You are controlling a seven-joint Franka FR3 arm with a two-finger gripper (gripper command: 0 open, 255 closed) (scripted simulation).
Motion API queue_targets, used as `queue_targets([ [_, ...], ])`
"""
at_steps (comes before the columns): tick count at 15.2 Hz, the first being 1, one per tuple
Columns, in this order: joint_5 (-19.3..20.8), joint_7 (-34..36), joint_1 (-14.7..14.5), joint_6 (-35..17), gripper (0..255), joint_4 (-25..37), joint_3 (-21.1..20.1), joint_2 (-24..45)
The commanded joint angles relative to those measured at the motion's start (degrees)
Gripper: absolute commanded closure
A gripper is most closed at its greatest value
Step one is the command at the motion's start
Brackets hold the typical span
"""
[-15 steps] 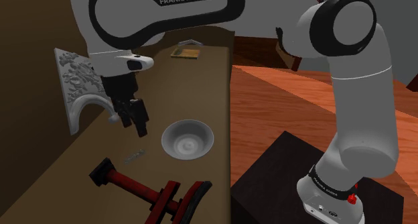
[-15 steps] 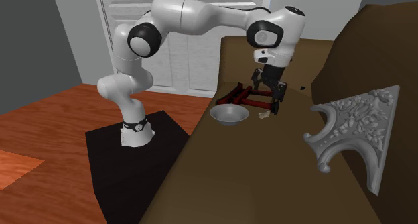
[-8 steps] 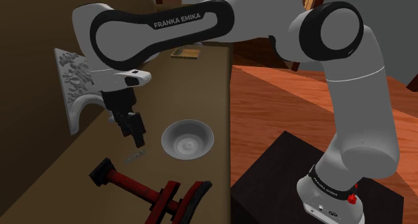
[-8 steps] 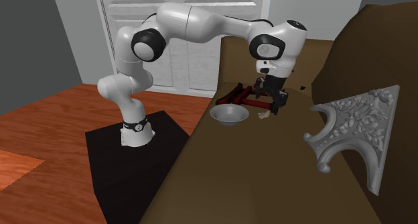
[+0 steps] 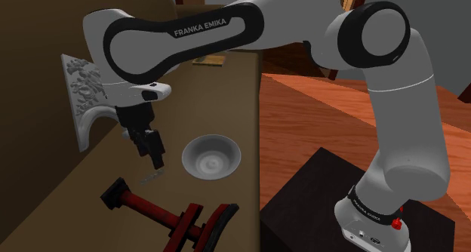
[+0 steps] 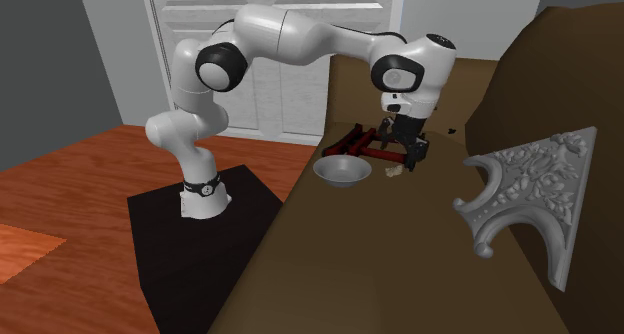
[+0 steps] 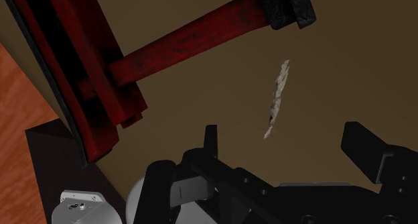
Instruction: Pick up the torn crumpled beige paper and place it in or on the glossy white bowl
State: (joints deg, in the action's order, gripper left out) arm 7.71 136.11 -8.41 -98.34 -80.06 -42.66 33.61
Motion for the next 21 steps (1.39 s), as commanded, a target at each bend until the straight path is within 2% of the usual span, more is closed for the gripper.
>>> queue_targets([
  [1,0.0,0.0,0.0,0.0,0,0.0,0.0,0.0],
  [2,0.0,0.0,0.0,0.0,255,0.0,0.0,0.0],
  [11,0.0,0.0,0.0,0.0,255,0.0,0.0,0.0],
  [12,0.0,0.0,0.0,0.0,0,0.0,0.0,0.0],
  [13,2.7,2.3,0.7,-11.9,0,-11.1,-0.4,-6.8],
  [14,7.3,6.5,0.0,-22.9,0,-20.2,-0.1,-12.0],
  [15,8.6,7.7,-0.4,-25.3,0,-22.0,0.3,-13.0],
  [21,10.9,9.2,-1.6,-28.6,0,-23.2,1.5,-10.3],
])
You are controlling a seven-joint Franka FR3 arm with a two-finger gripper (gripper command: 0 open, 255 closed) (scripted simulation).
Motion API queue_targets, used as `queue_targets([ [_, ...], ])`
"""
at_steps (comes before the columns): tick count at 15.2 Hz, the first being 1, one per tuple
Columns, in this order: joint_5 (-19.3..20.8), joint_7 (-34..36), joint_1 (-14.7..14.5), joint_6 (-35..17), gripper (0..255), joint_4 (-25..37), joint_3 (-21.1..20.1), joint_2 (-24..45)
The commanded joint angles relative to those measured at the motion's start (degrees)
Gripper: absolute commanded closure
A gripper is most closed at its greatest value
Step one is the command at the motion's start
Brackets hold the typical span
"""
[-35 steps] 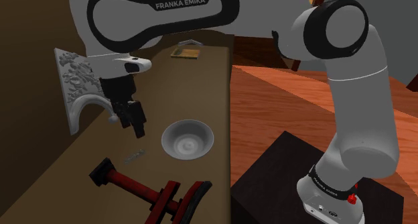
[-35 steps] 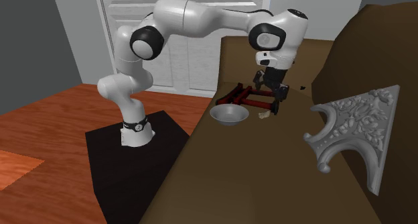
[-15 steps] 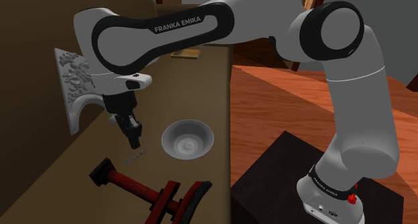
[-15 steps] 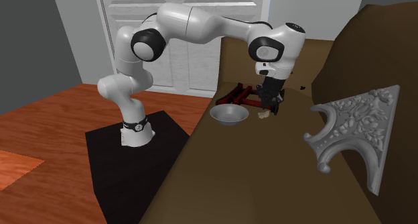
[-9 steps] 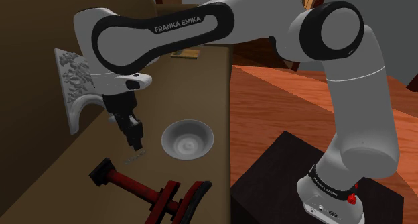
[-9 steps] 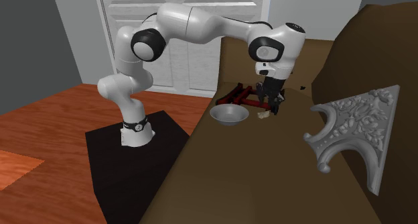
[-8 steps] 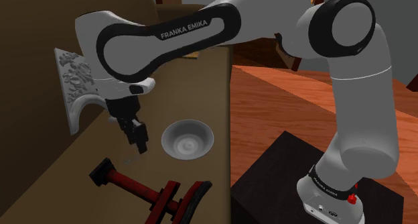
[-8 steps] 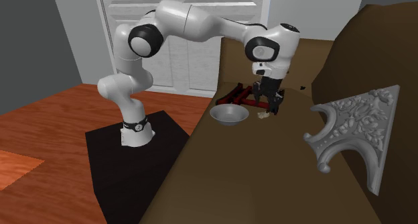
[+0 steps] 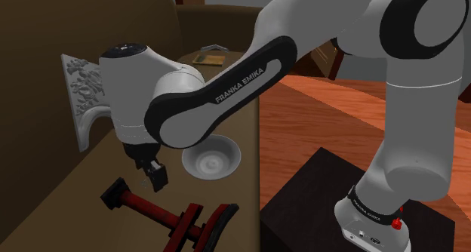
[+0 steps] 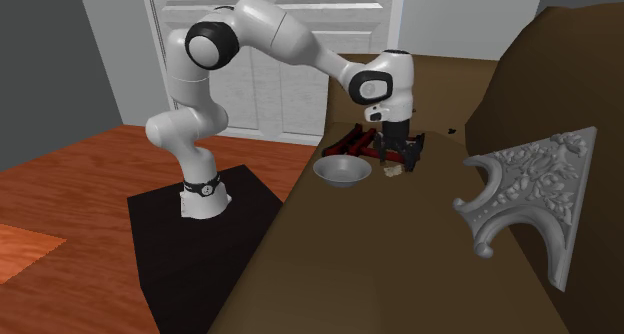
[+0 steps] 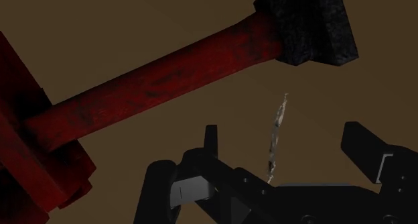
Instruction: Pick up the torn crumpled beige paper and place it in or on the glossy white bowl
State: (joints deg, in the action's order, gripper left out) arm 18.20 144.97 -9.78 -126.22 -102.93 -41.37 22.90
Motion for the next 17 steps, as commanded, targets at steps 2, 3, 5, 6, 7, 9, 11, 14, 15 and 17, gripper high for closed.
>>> queue_targets([
  [2,1.1,0.7,-0.5,-1.6,0,-0.6,0.6,1.2],
  [3,1.1,0.7,-0.5,-1.6,0,-0.6,0.6,1.2],
  [5,1.1,0.7,-0.5,-1.6,0,-0.6,0.6,1.2],
  [6,1.1,0.7,-0.5,-1.6,0,-0.6,0.6,1.2],
  [7,1.1,0.7,-0.5,-1.6,0,-0.6,0.6,1.2],
  [9,1.1,0.7,-0.5,-1.6,0,-0.6,0.6,1.2],
  [11,1.1,0.7,-0.5,-1.6,255,-0.6,0.6,1.2],
  [14,1.1,0.7,-0.5,-1.7,255,-0.8,0.6,1.1],
  [15,1.1,0.7,-0.5,-1.7,255,-0.6,0.6,1.2],
  [17,1.4,1.0,-0.9,-1.5,255,-0.1,0.8,1.6],
])
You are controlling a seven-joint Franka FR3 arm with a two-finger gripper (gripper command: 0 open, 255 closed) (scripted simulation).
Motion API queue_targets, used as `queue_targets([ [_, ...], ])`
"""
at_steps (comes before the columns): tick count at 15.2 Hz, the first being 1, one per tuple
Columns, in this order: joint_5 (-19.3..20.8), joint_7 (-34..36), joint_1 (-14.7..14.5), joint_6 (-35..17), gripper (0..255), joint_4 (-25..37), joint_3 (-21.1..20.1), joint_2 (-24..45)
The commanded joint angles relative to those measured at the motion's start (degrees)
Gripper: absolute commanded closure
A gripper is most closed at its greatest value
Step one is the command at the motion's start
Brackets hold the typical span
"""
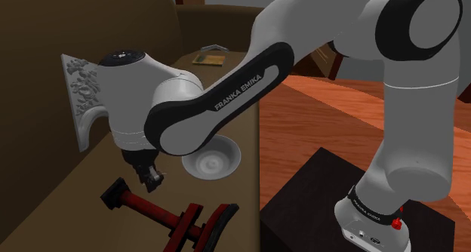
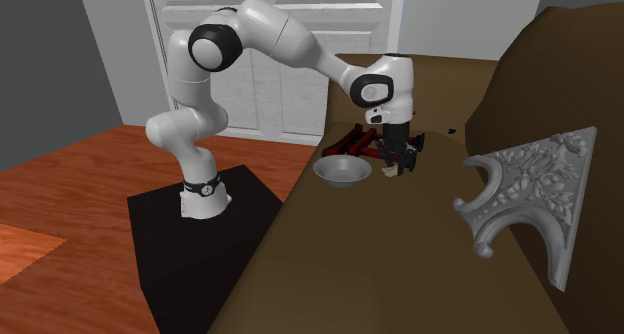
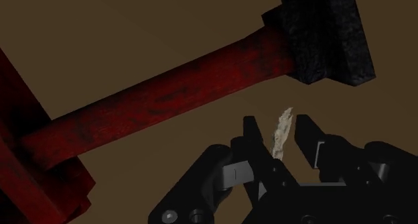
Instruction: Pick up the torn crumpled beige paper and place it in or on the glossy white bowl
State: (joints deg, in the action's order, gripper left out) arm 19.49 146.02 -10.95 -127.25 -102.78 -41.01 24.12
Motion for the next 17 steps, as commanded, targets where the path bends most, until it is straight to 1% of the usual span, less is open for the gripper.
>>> queue_targets([
  [1,0.4,0.2,-0.1,-0.3,255,0.2,0.5,0.9],
  [2,-0.2,-0.3,0.7,-0.5,255,-0.7,0.2,0.0],
  [6,-1.5,-1.2,1.2,1.9,255,0.6,-0.6,-1.4],
  [7,-1.3,-1.0,1.1,1.3,255,0.2,-0.5,-1.3],
  [8,-1.3,-1.0,1.1,1.3,0,0.2,-0.5,-1.3],
  [11,-11.4,-4.1,7.0,4.4,0,4.8,-2.0,0.6],
  [14,-20.2,-5.8,12.6,7.7,0,8.9,-3.1,3.3],
  [15,-20.5,-5.8,12.9,7.9,0,9.1,-3.2,3.4],
  [17,-20.1,-5.6,12.5,6.6,0,8.5,-3.0,4.1],
])
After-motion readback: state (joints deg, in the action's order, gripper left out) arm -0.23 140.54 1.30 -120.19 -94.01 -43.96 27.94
